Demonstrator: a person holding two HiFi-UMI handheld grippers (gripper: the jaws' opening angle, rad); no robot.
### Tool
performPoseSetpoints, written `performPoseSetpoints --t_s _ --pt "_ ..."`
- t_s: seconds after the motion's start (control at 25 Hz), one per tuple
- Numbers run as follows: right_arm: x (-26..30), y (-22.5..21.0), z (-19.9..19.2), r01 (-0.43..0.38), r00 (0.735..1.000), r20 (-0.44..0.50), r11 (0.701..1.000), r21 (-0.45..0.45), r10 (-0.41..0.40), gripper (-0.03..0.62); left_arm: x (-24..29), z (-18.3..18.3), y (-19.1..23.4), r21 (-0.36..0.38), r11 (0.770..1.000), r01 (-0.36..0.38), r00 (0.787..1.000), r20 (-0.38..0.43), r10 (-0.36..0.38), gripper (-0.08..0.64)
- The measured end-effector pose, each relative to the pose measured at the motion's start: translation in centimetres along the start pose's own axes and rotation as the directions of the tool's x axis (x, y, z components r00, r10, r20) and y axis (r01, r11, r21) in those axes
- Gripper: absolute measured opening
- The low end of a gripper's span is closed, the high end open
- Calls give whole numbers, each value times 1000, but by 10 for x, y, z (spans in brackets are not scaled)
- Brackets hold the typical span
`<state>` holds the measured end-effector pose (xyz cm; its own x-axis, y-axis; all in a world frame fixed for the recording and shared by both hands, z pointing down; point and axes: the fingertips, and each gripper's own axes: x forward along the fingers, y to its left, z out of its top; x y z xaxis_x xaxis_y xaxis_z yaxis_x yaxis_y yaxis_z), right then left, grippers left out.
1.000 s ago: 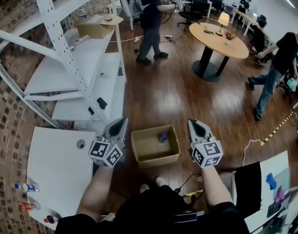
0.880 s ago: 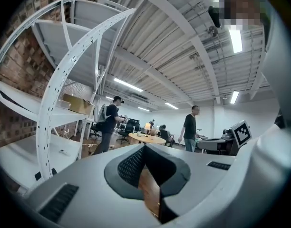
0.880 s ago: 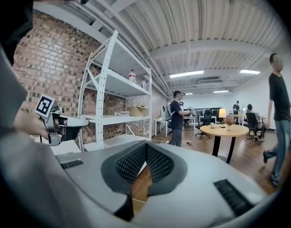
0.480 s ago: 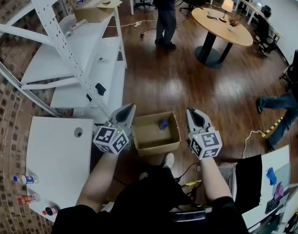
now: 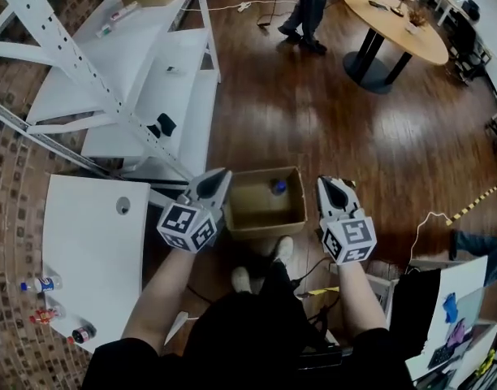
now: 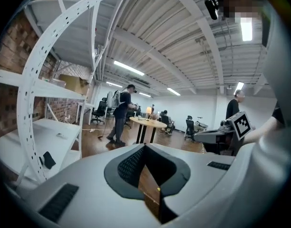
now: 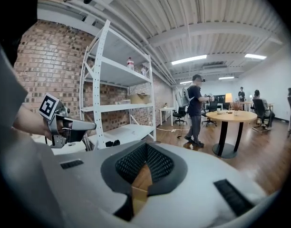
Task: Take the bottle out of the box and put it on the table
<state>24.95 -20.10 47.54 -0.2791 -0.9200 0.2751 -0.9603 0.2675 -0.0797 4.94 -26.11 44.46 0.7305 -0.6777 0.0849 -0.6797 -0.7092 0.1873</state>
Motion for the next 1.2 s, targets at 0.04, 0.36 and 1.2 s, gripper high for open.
performPoseSetpoints --t_s 0.04,0.36,1.2 --pt "4 -3 -12 -4 1000 -21 1000 2 4 3 2 -12 6 -4 1000 -10 1000 -24 10 3" --pt "34 -47 -105 32 988 -152 993 116 -14 3 35 -97 32 -69 995 -70 987 -147 59 3" --pt "160 -116 -208 -5 985 -168 994 111 24 3 165 -254 50 -14 997 75 965 -253 -76 3"
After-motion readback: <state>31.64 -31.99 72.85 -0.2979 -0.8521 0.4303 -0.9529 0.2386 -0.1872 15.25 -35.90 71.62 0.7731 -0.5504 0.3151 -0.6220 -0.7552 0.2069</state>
